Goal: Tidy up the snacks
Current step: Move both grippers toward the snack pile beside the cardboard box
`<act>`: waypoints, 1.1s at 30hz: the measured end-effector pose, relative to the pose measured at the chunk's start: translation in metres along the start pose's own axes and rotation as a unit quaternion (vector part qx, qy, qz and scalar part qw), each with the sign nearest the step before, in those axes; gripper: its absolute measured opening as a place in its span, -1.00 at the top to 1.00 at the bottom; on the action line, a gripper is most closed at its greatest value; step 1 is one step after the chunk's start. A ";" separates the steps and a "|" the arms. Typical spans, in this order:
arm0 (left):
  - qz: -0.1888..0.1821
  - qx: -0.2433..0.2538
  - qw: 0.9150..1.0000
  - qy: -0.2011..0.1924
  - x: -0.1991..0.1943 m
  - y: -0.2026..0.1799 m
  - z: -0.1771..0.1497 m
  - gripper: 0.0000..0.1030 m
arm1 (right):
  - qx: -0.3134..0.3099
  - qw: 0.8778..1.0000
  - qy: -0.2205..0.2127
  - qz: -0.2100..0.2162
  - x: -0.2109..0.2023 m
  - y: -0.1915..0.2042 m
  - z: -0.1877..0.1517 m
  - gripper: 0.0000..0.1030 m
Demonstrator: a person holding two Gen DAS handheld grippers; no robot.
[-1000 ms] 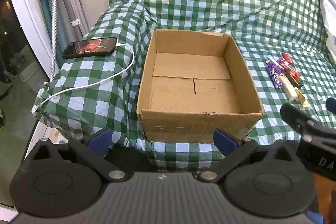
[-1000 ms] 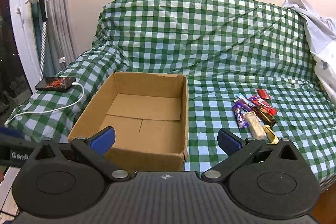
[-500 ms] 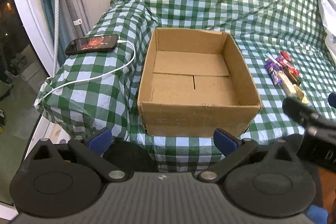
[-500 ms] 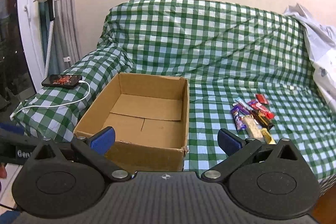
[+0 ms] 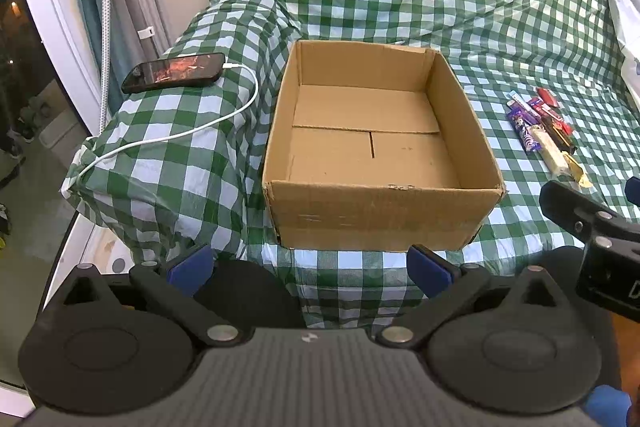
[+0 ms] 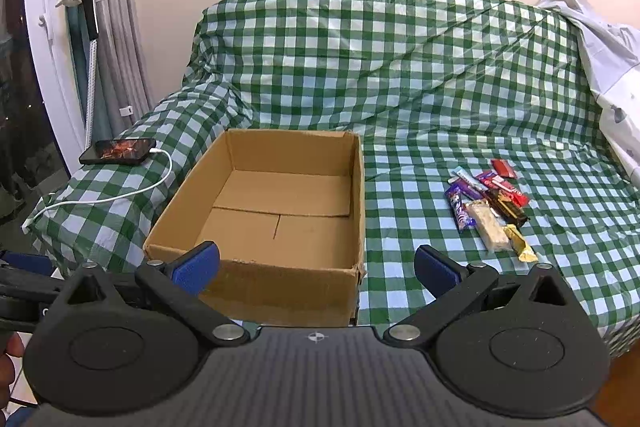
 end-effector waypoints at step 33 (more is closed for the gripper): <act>-0.015 0.082 0.996 0.034 0.027 -0.068 0.012 -1.00 | 0.108 0.992 -0.011 -0.065 0.018 -0.105 -0.019 -0.99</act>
Point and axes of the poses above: each gripper's, at about its wrist camera, not at the fingertips, and x roughly the way its jaws point, y to its left, z to its top, the point moved 9 cm from there along x, roughly the way its jaws point, and after that the axes turned 4 degrees about -x, right-handed, at the moved point
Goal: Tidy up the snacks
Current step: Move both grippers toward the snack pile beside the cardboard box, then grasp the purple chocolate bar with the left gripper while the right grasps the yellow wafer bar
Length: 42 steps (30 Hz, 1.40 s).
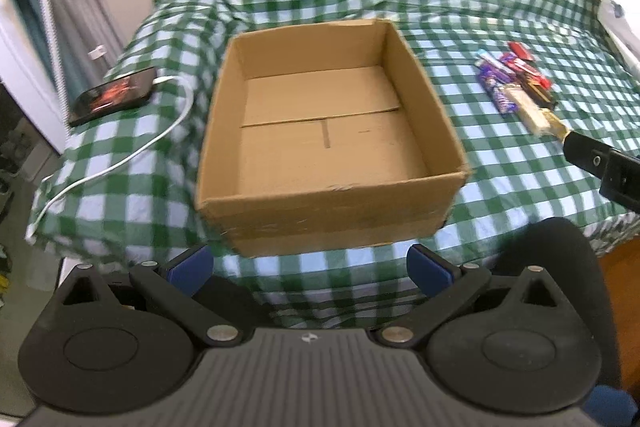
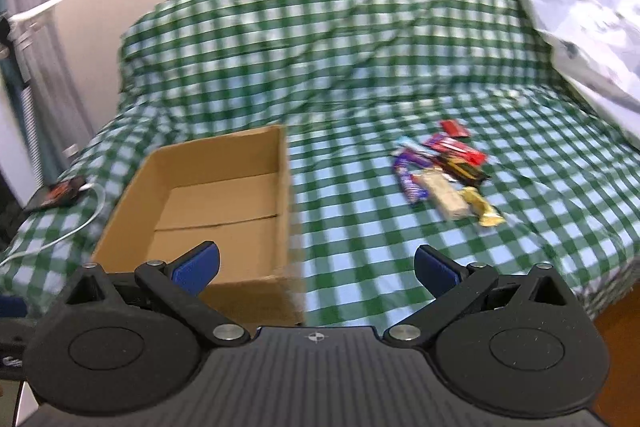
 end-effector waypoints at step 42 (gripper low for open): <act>-0.045 0.056 0.988 0.140 0.378 -0.321 0.215 -1.00 | -0.019 0.983 0.112 -0.144 0.363 -0.300 -0.034 -0.99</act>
Point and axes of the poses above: each gripper's, at about its wrist camera, not at the fingertips, and x roughly the way its jaws point, y to its left, z to its top, the point moved 9 cm from there along x, roughly the way its jaws point, and after that the axes turned 4 degrees about -x, right-handed, at the moved point
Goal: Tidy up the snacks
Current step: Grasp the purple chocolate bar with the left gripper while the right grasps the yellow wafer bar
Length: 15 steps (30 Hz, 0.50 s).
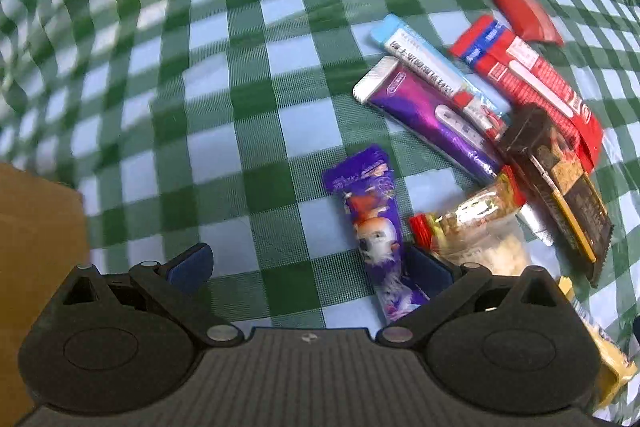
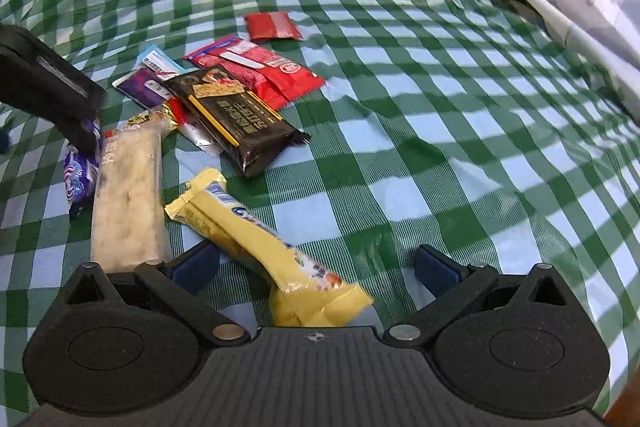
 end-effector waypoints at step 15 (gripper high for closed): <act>-0.079 -0.013 0.997 -0.006 -0.041 0.001 -0.014 0.78 | -0.101 0.994 -0.002 0.051 -0.035 0.040 0.015 0.68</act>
Point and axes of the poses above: each gripper's, at about its wrist camera, not at the fingertips, and x roughly the way its jaws point, y to its left, z to its top, the point moved 9 cm from there along x, roughly the way its jaws point, and after that the axes turned 4 degrees about -x, right-handed, at the moved point
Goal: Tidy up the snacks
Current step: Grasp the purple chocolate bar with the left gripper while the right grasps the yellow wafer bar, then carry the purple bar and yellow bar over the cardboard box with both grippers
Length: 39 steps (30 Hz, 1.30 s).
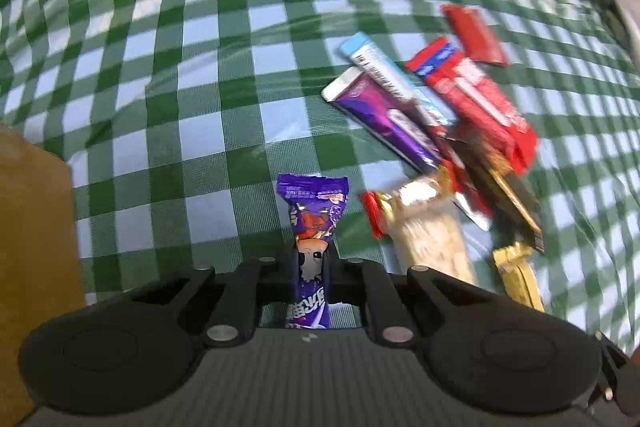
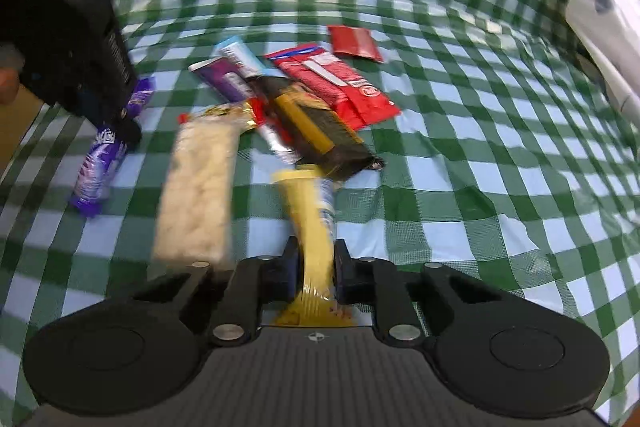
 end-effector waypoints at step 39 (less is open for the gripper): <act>-0.025 -0.144 0.973 -0.176 -0.349 0.274 -0.314 0.78 | -0.063 0.971 -0.094 0.212 -0.373 0.280 -0.032 0.69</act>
Point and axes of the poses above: each gripper's, at about its wrist camera, not at the fingertips, and x roughly the way its jaws point, y to its left, z to its top, the point moved 9 cm from there along x, roughly the way its jaws point, and after that the axes turned 4 degrees about -x, right-handed, at the moved point
